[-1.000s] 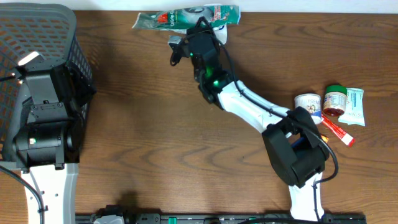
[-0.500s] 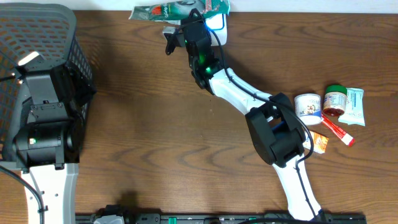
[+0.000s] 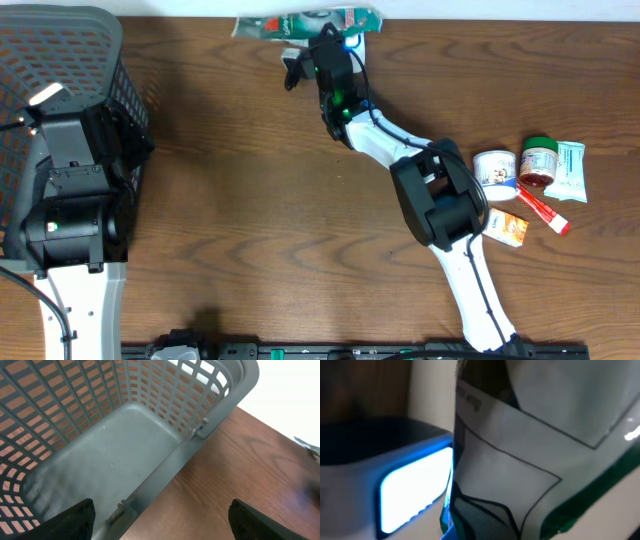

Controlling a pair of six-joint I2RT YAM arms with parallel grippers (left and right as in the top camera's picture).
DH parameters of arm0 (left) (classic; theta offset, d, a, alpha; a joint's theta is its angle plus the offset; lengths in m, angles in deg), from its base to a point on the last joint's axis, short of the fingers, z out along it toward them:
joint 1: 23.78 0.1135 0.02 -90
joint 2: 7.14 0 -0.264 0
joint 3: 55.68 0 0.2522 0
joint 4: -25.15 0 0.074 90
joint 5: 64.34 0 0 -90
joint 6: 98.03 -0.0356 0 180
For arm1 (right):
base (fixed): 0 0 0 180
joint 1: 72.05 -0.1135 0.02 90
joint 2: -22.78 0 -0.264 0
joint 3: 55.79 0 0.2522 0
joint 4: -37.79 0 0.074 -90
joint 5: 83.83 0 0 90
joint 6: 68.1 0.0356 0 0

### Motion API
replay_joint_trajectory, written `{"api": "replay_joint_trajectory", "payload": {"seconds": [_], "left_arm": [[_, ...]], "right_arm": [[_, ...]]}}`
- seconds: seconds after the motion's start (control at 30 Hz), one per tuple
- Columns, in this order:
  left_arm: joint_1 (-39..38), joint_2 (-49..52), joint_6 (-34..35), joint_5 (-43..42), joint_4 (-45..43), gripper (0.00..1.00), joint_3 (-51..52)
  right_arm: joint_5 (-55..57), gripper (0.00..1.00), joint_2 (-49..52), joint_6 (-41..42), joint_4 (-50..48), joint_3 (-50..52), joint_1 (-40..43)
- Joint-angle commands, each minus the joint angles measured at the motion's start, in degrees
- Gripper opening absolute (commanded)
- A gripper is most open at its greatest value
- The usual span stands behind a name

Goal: Scan the item barcode
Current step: 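Hold the glove pack in front of the white scanner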

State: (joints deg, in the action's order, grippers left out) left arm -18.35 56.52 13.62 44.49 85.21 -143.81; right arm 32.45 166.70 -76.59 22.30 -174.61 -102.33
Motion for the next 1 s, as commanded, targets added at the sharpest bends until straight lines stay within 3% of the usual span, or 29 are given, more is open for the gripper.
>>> {"api": "replay_joint_trajectory", "payload": {"seconds": [0.0, 0.4, 0.97], "left_arm": [[0.17, 0.33, 0.11, 1.2, 0.11, 0.85, -0.22], [0.17, 0.33, 0.09, 1.2, 0.11, 0.85, -0.22], [0.17, 0.33, 0.09, 1.2, 0.11, 0.85, -0.22]], "right_arm": [[-2.21, 0.01, -0.52, 4.63, -0.72, -1.53, -0.79], [-2.19, 0.01, -0.52, 19.47, 5.05, -1.55, -1.01], [-2.19, 0.01, -0.52, 20.92, 5.07, -1.55, -1.86]]}}
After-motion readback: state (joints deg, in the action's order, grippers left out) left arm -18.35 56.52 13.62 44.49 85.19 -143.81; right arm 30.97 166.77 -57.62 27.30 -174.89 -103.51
